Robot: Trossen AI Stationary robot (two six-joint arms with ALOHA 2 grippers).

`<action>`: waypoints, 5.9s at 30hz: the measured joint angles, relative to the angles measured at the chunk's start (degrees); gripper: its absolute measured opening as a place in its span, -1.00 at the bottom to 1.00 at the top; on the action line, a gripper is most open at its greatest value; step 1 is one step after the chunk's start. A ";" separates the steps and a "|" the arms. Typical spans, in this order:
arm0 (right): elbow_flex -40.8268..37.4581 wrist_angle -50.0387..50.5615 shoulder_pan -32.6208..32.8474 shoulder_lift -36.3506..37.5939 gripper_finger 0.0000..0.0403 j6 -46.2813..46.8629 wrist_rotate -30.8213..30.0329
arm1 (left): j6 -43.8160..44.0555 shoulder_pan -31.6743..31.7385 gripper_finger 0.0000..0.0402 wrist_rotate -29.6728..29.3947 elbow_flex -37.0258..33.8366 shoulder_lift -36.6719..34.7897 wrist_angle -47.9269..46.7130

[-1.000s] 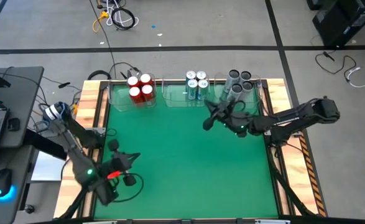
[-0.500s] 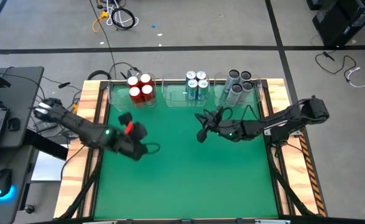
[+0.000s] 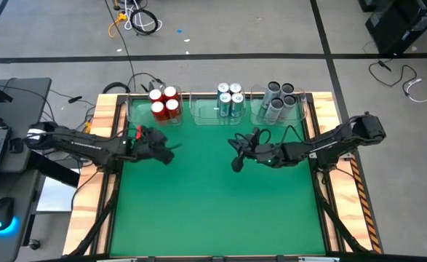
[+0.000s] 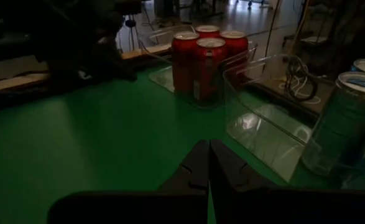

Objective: Sort soda cans
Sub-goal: Adjust the transparent bins on the table

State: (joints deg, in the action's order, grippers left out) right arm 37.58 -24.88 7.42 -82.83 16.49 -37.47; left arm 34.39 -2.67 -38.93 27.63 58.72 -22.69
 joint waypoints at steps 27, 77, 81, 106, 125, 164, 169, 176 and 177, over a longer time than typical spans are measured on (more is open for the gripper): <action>-0.02 1.35 0.00 -0.55 -1.00 1.55 -0.44 | 47.03 10.24 -0.99 -20.47 -3.72 -0.07 -38.48; -0.09 36.49 -1.19 19.29 -1.00 19.00 -6.41 | -6.86 17.75 -1.00 -18.63 -19.07 0.19 30.55; -0.09 44.32 -2.47 23.88 -1.00 23.76 -6.62 | -7.16 17.60 -0.97 -18.65 -19.07 0.18 29.20; -0.07 34.77 -4.11 22.30 -1.00 10.33 -1.51 | -23.28 -1.20 -0.99 6.13 -17.81 3.60 66.66; -0.07 33.64 -4.11 22.32 -1.00 8.09 -2.46 | -32.59 8.49 -1.00 3.18 7.43 41.81 67.25; -0.04 99.99 -14.26 34.54 -1.00 59.07 -12.71 | -32.69 6.24 -1.00 -1.83 8.69 30.77 59.76; -0.04 105.61 -17.82 34.00 -1.00 64.73 -12.52 | -32.75 3.31 -1.00 -1.66 8.70 26.05 57.04; -0.41 104.19 -23.77 34.10 -1.00 64.83 -12.15 | -34.47 -0.15 -1.00 -1.64 8.71 23.36 55.40; -0.75 103.45 -24.89 34.08 -1.00 64.74 -12.15 | -34.49 -0.53 -1.00 -1.64 8.69 23.09 55.07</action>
State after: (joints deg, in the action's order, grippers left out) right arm 36.83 78.56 -17.46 -48.75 81.23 -49.63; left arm -0.10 -3.20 -40.58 36.32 81.81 32.37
